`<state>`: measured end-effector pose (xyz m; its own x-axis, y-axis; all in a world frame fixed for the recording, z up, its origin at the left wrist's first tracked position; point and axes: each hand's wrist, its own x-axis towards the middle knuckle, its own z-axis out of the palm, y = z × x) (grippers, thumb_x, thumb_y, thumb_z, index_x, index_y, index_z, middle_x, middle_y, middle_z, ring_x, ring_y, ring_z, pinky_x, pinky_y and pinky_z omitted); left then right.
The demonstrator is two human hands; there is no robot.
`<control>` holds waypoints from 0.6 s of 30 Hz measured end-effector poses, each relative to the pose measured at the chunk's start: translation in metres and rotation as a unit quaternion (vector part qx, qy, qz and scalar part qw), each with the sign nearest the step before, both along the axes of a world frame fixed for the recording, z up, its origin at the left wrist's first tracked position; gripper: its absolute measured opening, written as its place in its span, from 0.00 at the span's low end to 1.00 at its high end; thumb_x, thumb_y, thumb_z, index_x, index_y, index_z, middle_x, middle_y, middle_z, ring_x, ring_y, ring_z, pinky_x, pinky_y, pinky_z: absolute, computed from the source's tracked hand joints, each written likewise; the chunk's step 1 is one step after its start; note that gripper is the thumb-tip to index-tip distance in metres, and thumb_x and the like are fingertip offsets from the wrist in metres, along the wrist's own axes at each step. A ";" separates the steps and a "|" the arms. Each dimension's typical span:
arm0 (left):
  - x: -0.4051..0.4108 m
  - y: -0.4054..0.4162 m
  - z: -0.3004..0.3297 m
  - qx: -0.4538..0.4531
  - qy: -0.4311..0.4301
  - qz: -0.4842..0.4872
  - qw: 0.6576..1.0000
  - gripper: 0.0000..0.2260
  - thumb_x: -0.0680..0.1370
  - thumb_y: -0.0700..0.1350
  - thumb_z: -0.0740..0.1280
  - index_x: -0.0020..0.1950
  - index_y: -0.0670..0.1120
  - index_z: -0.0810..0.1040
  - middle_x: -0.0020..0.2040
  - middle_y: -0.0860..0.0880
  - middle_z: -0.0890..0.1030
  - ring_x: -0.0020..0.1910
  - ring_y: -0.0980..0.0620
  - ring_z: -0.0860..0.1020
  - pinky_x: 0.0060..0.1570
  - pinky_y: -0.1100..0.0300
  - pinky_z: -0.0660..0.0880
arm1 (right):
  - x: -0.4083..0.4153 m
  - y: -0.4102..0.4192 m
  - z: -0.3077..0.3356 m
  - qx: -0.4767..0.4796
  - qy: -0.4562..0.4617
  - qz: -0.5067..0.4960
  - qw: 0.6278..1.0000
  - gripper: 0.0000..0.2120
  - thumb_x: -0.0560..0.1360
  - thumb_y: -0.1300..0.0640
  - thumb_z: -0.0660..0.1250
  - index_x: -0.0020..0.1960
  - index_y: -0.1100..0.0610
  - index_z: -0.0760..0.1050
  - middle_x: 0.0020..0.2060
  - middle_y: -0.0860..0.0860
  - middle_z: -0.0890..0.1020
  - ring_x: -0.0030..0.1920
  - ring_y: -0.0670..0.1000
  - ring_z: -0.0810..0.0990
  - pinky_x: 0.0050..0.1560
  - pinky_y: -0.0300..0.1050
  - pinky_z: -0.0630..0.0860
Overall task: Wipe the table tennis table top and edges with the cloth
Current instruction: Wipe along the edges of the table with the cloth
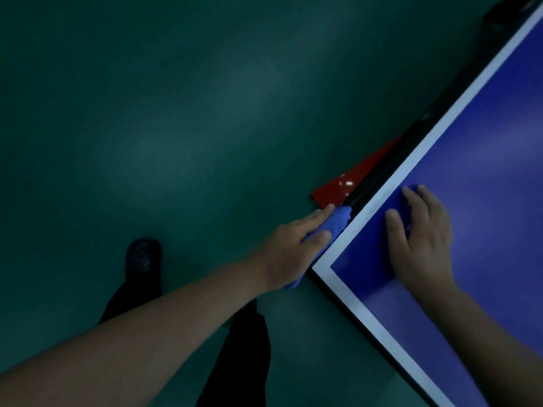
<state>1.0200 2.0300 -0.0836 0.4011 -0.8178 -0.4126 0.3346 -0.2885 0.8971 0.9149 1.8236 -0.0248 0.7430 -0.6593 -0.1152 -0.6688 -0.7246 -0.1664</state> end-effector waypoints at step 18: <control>0.031 -0.058 0.001 -0.024 0.066 -0.050 0.996 0.23 0.81 0.59 0.58 0.76 0.67 0.61 0.78 0.59 0.66 0.75 0.60 0.66 0.76 0.50 0.63 | 0.021 0.000 -0.020 -0.026 -0.012 -0.126 0.992 0.32 0.81 0.37 0.48 0.81 0.50 0.56 0.82 0.52 0.54 0.81 0.57 0.49 0.79 0.61 0.48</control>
